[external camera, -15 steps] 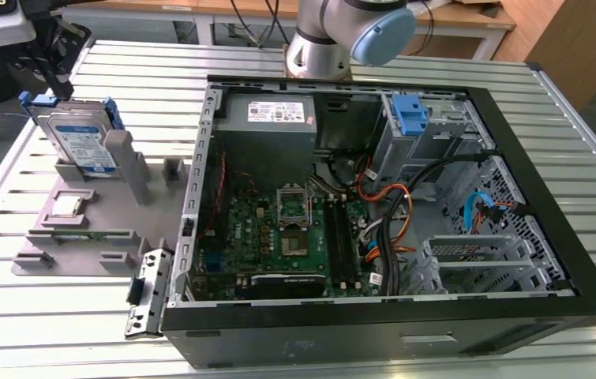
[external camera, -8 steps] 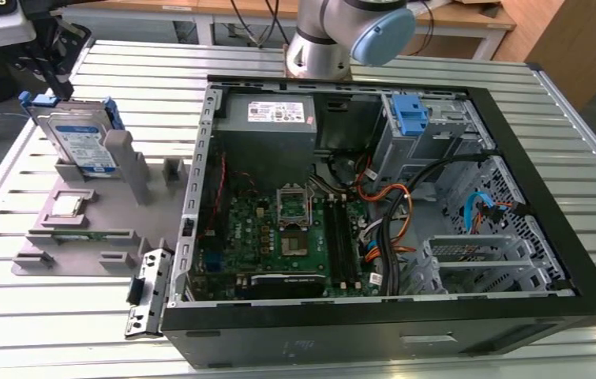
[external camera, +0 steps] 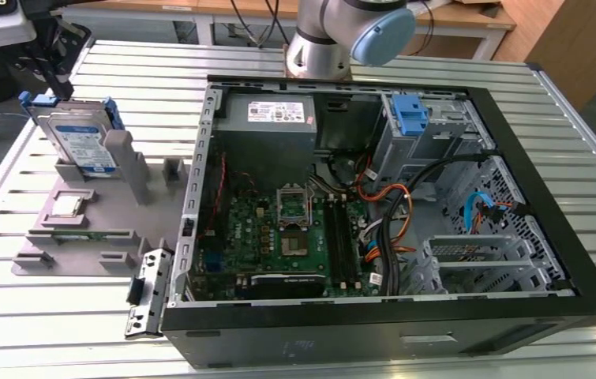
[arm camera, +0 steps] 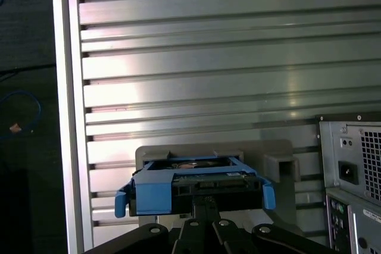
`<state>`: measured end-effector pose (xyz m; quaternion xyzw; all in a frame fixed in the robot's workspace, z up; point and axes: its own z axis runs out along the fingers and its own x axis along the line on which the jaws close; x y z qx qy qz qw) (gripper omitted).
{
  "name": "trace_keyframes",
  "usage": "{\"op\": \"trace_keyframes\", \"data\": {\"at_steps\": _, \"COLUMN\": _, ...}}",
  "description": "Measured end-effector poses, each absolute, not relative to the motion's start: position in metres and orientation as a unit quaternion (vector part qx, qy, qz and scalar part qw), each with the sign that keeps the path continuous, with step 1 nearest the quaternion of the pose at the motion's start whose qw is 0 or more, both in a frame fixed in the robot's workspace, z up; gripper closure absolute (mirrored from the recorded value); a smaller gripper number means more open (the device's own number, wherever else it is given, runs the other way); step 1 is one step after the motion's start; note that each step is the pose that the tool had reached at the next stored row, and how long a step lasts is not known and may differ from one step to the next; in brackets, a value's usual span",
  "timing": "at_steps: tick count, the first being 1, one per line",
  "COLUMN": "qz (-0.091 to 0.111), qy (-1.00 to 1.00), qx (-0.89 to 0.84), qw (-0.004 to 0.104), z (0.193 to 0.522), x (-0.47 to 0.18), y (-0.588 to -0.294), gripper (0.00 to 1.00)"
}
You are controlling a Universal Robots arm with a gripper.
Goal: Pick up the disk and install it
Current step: 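Pick up the disk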
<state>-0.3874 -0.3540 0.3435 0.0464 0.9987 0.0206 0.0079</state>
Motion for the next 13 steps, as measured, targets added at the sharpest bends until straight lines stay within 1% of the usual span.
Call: {"op": "trace_keyframes", "data": {"at_steps": 13, "qz": 0.022, "qy": 0.999, "qx": -0.031, "qw": 0.006, "z": 0.3433, "x": -0.3874, "y": -0.3541, "gripper": 0.90}}
